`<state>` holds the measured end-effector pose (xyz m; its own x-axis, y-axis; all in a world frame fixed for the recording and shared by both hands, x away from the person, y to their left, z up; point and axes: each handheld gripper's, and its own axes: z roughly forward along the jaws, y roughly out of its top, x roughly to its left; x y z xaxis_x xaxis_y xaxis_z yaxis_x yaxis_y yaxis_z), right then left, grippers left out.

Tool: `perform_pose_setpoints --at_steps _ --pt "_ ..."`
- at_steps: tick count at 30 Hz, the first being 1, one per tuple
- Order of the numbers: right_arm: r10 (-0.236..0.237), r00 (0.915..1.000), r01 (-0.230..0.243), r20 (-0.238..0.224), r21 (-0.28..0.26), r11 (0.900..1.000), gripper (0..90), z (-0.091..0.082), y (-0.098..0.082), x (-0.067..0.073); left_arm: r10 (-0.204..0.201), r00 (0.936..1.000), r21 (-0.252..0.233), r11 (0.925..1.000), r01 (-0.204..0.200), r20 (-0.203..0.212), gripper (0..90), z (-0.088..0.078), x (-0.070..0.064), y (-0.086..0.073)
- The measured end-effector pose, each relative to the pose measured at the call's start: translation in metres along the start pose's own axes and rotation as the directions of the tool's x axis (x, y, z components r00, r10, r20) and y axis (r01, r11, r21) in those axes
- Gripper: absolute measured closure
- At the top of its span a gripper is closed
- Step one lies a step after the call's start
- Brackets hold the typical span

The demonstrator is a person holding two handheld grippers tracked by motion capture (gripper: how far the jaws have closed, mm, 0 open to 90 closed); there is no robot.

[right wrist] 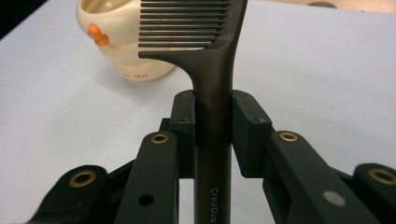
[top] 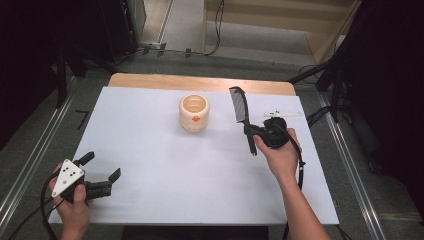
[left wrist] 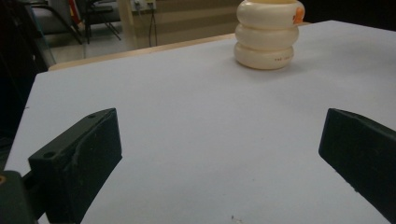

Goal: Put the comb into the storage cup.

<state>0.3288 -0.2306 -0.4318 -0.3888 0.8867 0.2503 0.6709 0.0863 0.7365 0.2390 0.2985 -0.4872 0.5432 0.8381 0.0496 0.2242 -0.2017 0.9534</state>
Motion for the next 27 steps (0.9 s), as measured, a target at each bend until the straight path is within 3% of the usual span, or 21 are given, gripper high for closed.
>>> perform_pose_setpoints --at_steps 7,15,18,27 --pt "-0.007 0.9999 0.006 -0.011 -0.062 0.998 70.2 -0.003 -0.005 0.003 0.03 0.9991 -0.023 0.9993 -0.029 0.03 0.0 0.002 -0.015 0.016" --pt "-0.017 0.9998 0.015 -0.011 -0.122 0.992 70.2 -0.011 -0.01 0.004 0.023 0.9949 -0.051 0.9985 -0.019 0.098 0.0 0.013 -0.037 0.037" --pt "-0.033 0.9991 0.029 -0.025 -0.158 0.987 70.2 -0.014 -0.012 0.005 0.017 0.989 -0.05 0.9987 -0.009 0.147 0.0 0.019 -0.043 0.045" --pt "-0.091 0.9956 0.084 -0.022 -0.225 0.971 70.2 -0.02 -0.017 0.016 0.019 0.9799 -0.062 0.998 -0.007 0.199 0.0 0.035 -0.059 0.063"
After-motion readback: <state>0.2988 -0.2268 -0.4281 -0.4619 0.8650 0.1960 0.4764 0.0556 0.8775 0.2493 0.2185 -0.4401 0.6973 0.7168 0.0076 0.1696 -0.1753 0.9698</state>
